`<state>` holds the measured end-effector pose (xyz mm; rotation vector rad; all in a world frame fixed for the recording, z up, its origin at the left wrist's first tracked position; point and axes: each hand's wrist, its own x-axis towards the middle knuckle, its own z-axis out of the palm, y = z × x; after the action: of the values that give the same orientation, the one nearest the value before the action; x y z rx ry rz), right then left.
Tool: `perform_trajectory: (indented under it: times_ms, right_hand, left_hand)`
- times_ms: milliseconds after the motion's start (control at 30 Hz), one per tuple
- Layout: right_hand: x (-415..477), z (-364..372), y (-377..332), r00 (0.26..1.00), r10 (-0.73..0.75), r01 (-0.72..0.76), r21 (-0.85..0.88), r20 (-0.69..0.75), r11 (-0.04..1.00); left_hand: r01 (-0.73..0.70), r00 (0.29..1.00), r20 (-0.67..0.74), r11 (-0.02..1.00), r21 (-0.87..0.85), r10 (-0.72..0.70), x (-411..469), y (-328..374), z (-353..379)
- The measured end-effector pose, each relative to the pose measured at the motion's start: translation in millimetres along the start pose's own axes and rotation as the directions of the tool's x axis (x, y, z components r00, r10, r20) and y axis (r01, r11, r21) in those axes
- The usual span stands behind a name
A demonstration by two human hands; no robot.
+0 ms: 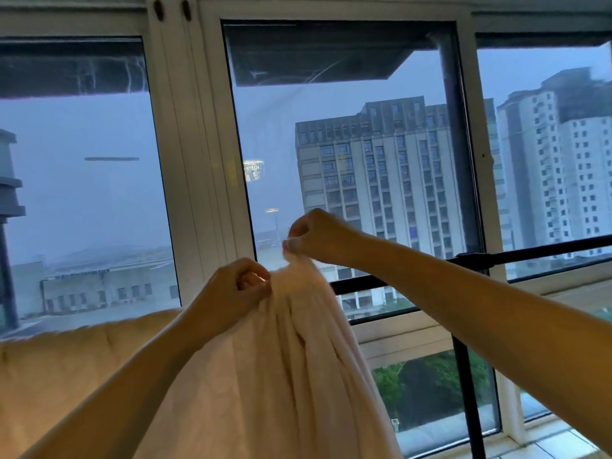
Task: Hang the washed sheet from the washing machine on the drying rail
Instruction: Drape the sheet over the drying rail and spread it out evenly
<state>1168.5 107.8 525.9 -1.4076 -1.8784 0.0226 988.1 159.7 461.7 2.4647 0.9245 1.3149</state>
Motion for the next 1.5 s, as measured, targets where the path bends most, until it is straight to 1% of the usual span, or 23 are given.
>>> perform_trajectory:
  times_ms: [33,67,100,133,200,300,367,500,600,633,700,733,767,800,867,967,1100,1167,1233,1333,1367,1433,1500]
  right_hand:
    - [0,4,-5,0.994,-0.036,0.036,-0.002,0.102,0.999]
    - [0,9,-8,0.978,-0.062,0.067,-0.019,0.202,0.998]
    - [0,13,-8,0.957,-0.095,0.11,-0.04,0.273,0.993]
    - [0,16,-6,0.939,-0.139,0.162,-0.047,0.315,0.986]
    - [0,19,2,0.904,-0.226,0.262,-0.051,0.362,0.964]
    - [-1,28,10,0.889,-0.288,0.326,-0.05,0.357,0.944]
    - [1,35,14,0.891,-0.299,0.332,-0.041,0.341,0.942]
    - [-1,29,19,0.879,-0.281,0.33,-0.066,0.384,0.942]
    - [-2,21,20,0.858,-0.247,0.332,-0.121,0.45,0.935]
    - [-3,21,21,0.856,-0.245,0.336,-0.128,0.455,0.933]
    - [-4,22,24,0.857,-0.261,0.336,-0.097,0.445,0.937]
    - [-3,23,27,0.858,-0.277,0.337,-0.068,0.432,0.939]
    - [-2,24,29,0.862,-0.291,0.339,-0.044,0.415,0.94]
    - [1,24,31,0.869,-0.3,0.337,-0.028,0.393,0.941]
    - [6,24,34,0.885,-0.31,0.332,-0.002,0.346,0.943]
    - [13,28,37,0.893,-0.307,0.312,0.039,0.329,0.949]
    - [16,36,36,0.879,-0.235,0.265,-0.016,0.415,0.964]
    - [16,38,33,0.867,-0.178,0.155,0.087,0.466,0.984]
    - [15,38,27,0.832,-0.128,0.042,0.168,0.539,0.985]
    - [13,32,29,0.808,-0.11,0.003,0.183,0.579,0.983]
    - [12,30,31,0.802,-0.136,0.002,0.224,0.582,0.975]
    - [9,25,36,0.808,-0.196,0.045,0.272,0.556,0.961]
    - [4,21,36,0.85,-0.261,0.204,0.172,0.458,0.964]
  left_hand:
    - [0.076,0.997,-0.019,0.995,-0.065,-0.077,1,0,-2]
    - [0.16,0.986,-0.012,0.971,-0.176,-0.164,1,0,-5]
    - [0.221,0.974,0.009,0.939,-0.264,-0.227,1,1,-8]
    - [0.24,0.969,0.021,0.921,-0.306,-0.246,-1,3,-10]
    - [0.176,0.984,0.007,0.956,-0.236,-0.18,-4,6,-13]
    - [0.097,0.995,-0.032,0.993,-0.07,-0.099,-6,9,-8]
    - [0.132,0.99,-0.047,0.991,-0.003,-0.132,-3,10,-3]
    - [0.15,0.988,0.017,0.982,0.113,-0.152,-2,14,1]
    - [0.184,0.983,-0.037,0.963,0.197,-0.181,-6,15,10]
    - [0.212,0.977,-0.065,0.954,0.211,-0.203,-7,15,14]
    - [0.273,0.96,-0.105,0.953,0.127,-0.261,-7,17,19]
    - [0.287,0.955,-0.109,0.952,0.105,-0.275,-7,18,21]
    - [0.276,0.958,-0.11,0.952,0.129,-0.263,-7,18,20]
    - [0.264,0.963,-0.103,0.953,0.149,-0.25,-8,19,17]
    - [0.253,0.967,-0.059,0.96,0.12,-0.247,-10,20,8]
    - [0.296,0.955,0.006,0.951,0.09,-0.298,-13,17,-9]
    - [0.281,0.96,0.016,0.96,0.025,-0.281,-19,13,-30]
    - [0.268,0.962,0.035,0.963,0.041,-0.269,-22,15,-36]
    - [0.273,0.961,0.038,0.962,0.022,-0.274,-24,18,-39]
    - [0.257,0.965,0.045,0.966,0.03,-0.258,-27,21,-34]
    - [0.226,0.974,0.011,0.972,0.066,-0.227,-28,20,-29]
    - [0.154,0.978,-0.172,0.969,0.193,-0.122,-35,20,-15]
    - [0.094,0.924,-0.377,0.923,0.374,0.058,-45,26,2]
